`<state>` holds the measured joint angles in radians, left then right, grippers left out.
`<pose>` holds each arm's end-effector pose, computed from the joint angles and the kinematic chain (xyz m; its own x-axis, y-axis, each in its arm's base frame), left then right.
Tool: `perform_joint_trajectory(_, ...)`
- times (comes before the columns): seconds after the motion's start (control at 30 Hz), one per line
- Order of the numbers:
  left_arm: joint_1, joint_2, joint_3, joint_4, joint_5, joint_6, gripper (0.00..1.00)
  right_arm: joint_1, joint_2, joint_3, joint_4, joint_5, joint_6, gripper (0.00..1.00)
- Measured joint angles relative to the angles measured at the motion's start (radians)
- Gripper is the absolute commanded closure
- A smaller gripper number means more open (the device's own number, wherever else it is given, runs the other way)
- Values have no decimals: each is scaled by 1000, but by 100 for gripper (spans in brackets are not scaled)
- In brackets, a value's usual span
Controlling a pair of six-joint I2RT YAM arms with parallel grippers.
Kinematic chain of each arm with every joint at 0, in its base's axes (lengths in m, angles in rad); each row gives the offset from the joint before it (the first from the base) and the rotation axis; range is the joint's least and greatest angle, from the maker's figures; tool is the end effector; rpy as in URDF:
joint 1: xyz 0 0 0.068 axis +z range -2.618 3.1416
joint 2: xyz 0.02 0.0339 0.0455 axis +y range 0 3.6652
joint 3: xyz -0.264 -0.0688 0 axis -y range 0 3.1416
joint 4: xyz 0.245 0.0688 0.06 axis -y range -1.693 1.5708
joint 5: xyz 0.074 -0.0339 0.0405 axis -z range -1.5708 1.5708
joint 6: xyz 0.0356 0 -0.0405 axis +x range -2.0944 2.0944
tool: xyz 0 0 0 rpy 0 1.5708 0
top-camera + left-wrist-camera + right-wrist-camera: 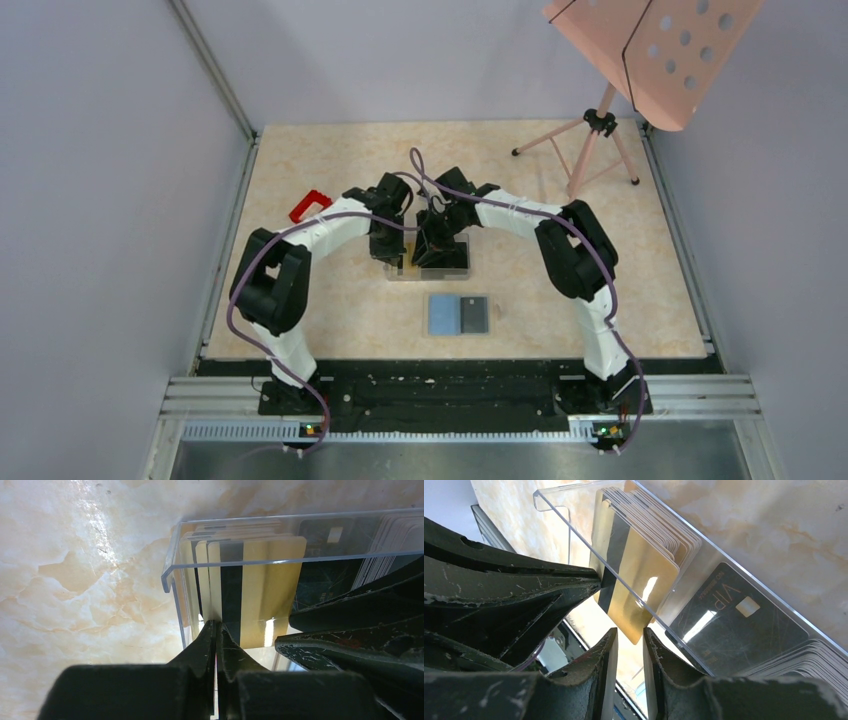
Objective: Put the credit cards into the card holder
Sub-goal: Pick up the credit card from the storage box.
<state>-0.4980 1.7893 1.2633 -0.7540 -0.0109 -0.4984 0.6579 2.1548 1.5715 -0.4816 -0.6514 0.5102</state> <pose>0.3083 -0.1672 0.1951 -0.9663 -0.0187 -0.2568 0.0148 0.9917 -0.1279 0.3450 0.2939 0.1594 -0.9550 -0.2472 -0.1639 -0.2892 0.6535 0.6995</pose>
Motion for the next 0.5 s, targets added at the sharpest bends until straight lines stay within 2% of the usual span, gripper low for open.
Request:
perform_joint_trajectory(0.3,2,-11,-18,26,15,0,100,3,-7,0,-14,31,-10,63)
perform_joint_trajectory(0.5,2,-12,-19,32,27,0,100,6,-14,1,-24,48,-10,62)
